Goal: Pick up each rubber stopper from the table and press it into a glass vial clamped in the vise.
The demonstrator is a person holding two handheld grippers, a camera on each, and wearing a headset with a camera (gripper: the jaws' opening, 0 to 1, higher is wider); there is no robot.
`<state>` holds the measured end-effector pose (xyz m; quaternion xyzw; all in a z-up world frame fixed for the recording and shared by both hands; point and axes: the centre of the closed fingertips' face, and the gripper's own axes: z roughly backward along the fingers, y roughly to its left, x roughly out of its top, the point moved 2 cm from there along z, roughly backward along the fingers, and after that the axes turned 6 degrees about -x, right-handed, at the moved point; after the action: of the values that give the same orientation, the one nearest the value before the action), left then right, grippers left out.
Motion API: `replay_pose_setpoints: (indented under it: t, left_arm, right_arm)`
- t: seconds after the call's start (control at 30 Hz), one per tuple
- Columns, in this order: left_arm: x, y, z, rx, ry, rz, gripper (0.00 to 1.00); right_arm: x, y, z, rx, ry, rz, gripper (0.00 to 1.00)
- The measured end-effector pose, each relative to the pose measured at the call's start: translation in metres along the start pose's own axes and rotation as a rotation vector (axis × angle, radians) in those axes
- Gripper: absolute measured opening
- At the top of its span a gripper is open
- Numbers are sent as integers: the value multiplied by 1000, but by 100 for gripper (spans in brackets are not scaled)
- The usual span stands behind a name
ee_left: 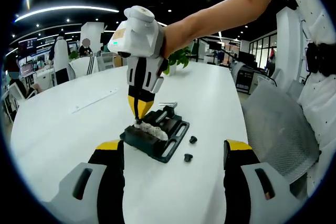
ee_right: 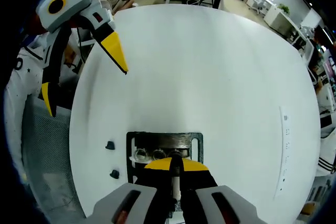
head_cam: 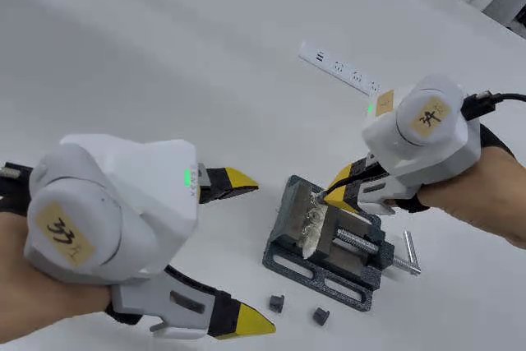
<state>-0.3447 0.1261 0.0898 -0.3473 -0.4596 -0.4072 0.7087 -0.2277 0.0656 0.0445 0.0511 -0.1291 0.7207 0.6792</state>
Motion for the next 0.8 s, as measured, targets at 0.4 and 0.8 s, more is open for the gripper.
replay_pose_setpoints:
  t: [0.4, 0.8]
  left_arm:
    - [1, 4, 0, 4, -10, 1, 75]
    - [2, 4, 0, 8, -19, 4, 74]
  right_arm:
    - [1, 1, 1, 2, 6, -25, 0]
    - [2, 1, 0, -3, 23, -10, 0]
